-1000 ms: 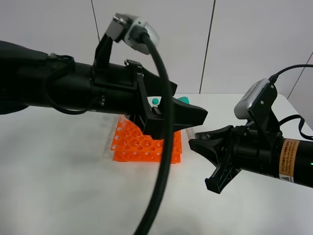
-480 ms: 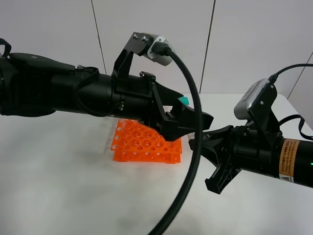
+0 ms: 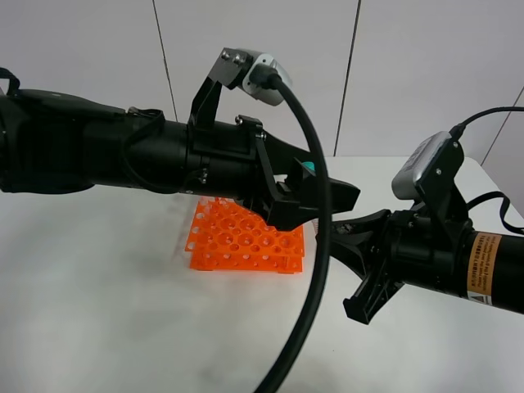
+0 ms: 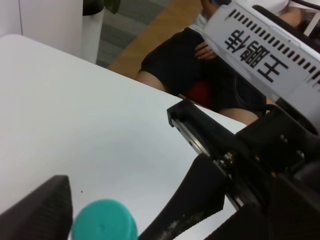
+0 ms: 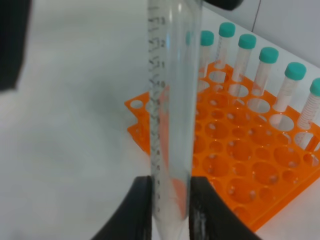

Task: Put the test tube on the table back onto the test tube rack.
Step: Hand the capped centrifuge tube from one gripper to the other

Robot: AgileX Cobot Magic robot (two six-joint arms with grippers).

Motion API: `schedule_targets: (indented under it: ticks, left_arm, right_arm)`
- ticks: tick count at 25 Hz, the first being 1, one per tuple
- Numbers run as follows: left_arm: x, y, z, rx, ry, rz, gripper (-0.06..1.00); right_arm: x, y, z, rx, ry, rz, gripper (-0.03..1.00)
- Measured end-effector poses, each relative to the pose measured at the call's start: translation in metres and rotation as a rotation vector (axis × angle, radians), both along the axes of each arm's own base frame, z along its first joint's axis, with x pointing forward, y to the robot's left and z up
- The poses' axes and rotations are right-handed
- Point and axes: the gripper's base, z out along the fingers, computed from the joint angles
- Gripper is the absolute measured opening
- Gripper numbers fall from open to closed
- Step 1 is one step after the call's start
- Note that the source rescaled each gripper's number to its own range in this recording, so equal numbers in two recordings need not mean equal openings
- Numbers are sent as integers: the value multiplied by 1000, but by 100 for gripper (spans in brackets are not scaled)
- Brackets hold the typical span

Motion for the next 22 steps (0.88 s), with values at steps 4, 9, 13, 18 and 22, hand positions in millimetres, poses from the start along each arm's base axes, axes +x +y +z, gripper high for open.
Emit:
schedule_targets:
  ticks: [4, 9, 13, 18, 22]
  left_arm:
    - [0, 0, 0, 1, -2, -1, 81]
    - [0, 0, 0, 6, -18, -6, 54]
    - [0, 0, 0, 6, -18, -5, 35]
    - [1, 0, 2, 3, -23, -5, 31]
    - [1, -1, 4, -1, -30, -7, 30]
  right_arm:
    - [0, 2, 3, 51, 0, 1, 2]
    - [1, 2, 6, 76, -18, -9, 2]
    - [1, 2, 6, 78, -25, -5, 2]
    - [1, 2, 7, 85, -21, -11, 2]
    - [1, 2, 7, 88, -19, -14, 2]
